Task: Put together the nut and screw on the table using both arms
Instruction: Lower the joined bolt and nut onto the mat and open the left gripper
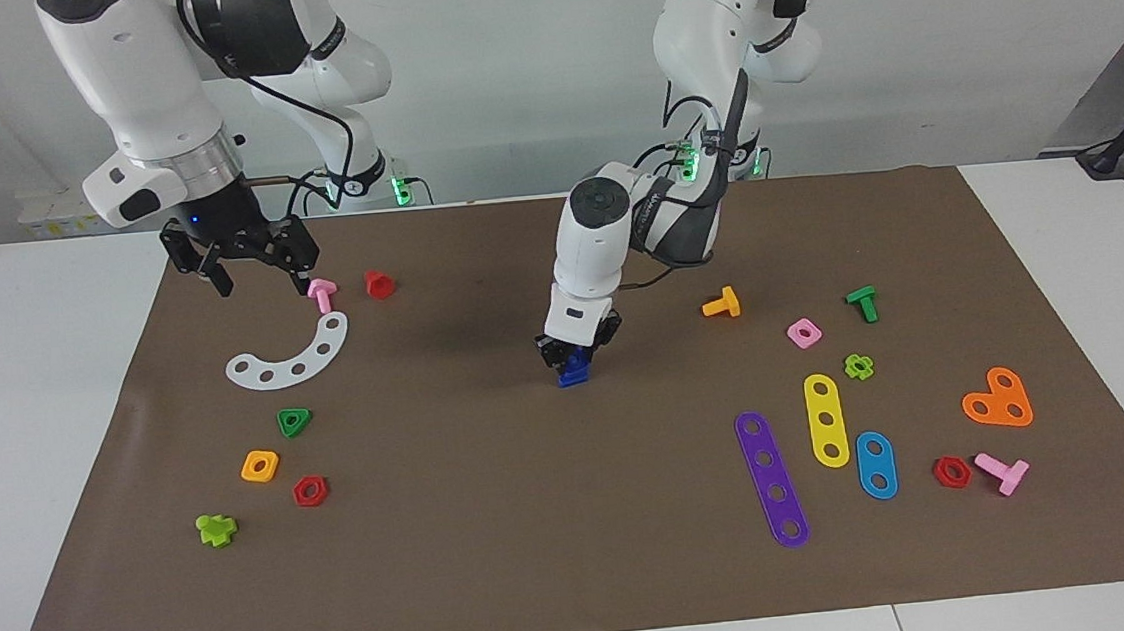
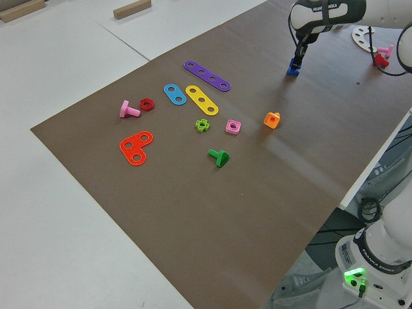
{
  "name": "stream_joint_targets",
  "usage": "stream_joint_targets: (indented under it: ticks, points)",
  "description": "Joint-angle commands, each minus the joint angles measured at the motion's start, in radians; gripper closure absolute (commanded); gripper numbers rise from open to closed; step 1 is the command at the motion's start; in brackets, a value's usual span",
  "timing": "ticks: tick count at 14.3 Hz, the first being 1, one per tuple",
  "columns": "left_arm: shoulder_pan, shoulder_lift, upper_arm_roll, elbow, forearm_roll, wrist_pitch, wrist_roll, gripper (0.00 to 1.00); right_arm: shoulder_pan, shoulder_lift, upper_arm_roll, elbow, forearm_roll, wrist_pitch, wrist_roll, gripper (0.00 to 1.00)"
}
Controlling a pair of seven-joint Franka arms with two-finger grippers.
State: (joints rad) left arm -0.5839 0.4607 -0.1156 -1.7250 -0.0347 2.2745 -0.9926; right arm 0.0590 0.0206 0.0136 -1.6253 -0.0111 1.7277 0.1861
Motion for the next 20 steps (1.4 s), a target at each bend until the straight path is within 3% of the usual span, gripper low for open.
stream_joint_targets:
  ticks: [1,2,3,4,5,8,13,20]
  points:
    - [-0.014,-0.008,0.011,-0.037,0.024,0.051,-0.008,1.00,-0.005,-0.021,0.011,-0.016,0.008,-0.014,-0.030,0.00]
    - [-0.011,-0.008,0.011,-0.038,0.024,0.046,-0.005,1.00,-0.005,-0.022,0.011,-0.018,0.010,-0.019,-0.030,0.00]
    - [-0.010,-0.008,0.011,-0.035,0.024,0.048,-0.003,0.79,-0.005,-0.024,0.012,-0.021,0.008,-0.032,-0.028,0.00]
    - [-0.011,-0.008,0.011,-0.033,0.027,0.049,-0.001,0.28,-0.005,-0.030,0.012,-0.024,0.010,-0.045,-0.030,0.00]
    - [-0.011,-0.008,0.011,-0.030,0.035,0.048,0.005,0.00,-0.005,-0.034,0.011,-0.027,0.010,-0.048,-0.030,0.00]
    - [-0.002,-0.007,0.010,0.001,0.056,0.020,0.012,0.00,-0.011,-0.065,0.012,-0.062,0.011,-0.046,-0.030,0.00]
    - [0.143,0.000,0.005,0.195,-0.003,-0.255,0.231,0.00,-0.019,-0.077,0.011,-0.074,0.016,-0.040,-0.031,0.00]
    - [0.441,-0.154,0.013,0.179,-0.013,-0.542,0.782,0.00,-0.016,-0.060,0.005,-0.034,0.006,-0.062,-0.033,0.00]
